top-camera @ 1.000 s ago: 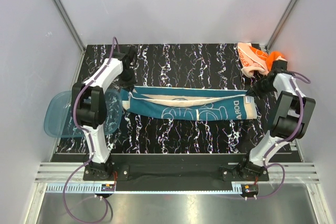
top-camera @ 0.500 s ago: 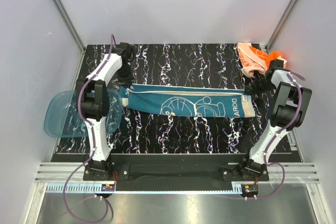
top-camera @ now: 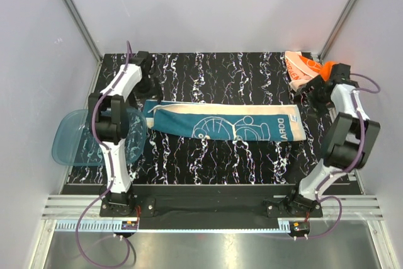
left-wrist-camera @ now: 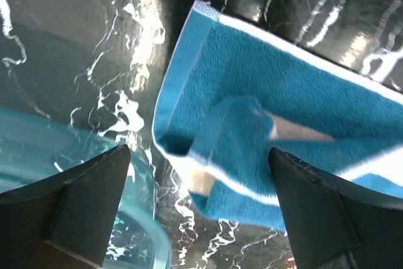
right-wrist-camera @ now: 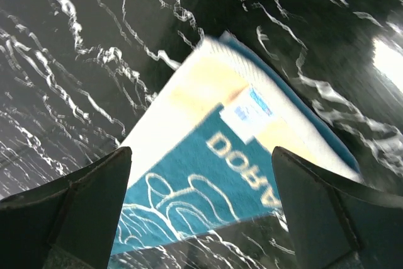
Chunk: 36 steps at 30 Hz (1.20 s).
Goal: Roll the towels
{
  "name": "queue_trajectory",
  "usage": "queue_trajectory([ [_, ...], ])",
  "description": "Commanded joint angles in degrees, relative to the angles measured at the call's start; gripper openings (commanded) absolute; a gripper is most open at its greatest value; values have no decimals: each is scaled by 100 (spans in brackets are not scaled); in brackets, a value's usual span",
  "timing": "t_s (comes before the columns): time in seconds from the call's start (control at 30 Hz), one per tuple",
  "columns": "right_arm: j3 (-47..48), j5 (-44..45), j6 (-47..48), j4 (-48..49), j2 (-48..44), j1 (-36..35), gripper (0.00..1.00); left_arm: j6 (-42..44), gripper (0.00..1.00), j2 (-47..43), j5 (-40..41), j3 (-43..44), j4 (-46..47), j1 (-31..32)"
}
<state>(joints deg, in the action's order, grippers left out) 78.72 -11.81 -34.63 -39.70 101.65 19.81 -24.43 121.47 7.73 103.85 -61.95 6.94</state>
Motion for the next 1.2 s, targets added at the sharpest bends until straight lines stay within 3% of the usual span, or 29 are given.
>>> queue_trajectory([
  [0.0,-514,574,141,-169,-953,-13,100,8,99,-790,-34,-180,297,18],
  [0.2,-1472,1294,369,-328,-1410,-13,100,104,99,-1344,-359,-629,631,62],
  [0.53,-2185,926,299,-161,-1314,-13,88,386,99,-1960,-737,-1103,930,88],
  [0.73,-2071,856,229,33,-902,-13,67,439,99,-2127,-913,-1376,1098,88],
  [0.8,-2054,830,211,103,-743,-13,56,456,99,-2145,-913,-1403,1133,88],
  [0.97,-1940,768,290,270,-357,5,42,465,99,-2180,-931,-1508,1212,88],
  [1.0,-1870,777,308,288,-312,22,31,465,99,-2189,-922,-1526,1212,88],
  [1.17,-1755,663,466,332,-207,593,5,474,99,-2180,-887,-1482,1221,106],
])
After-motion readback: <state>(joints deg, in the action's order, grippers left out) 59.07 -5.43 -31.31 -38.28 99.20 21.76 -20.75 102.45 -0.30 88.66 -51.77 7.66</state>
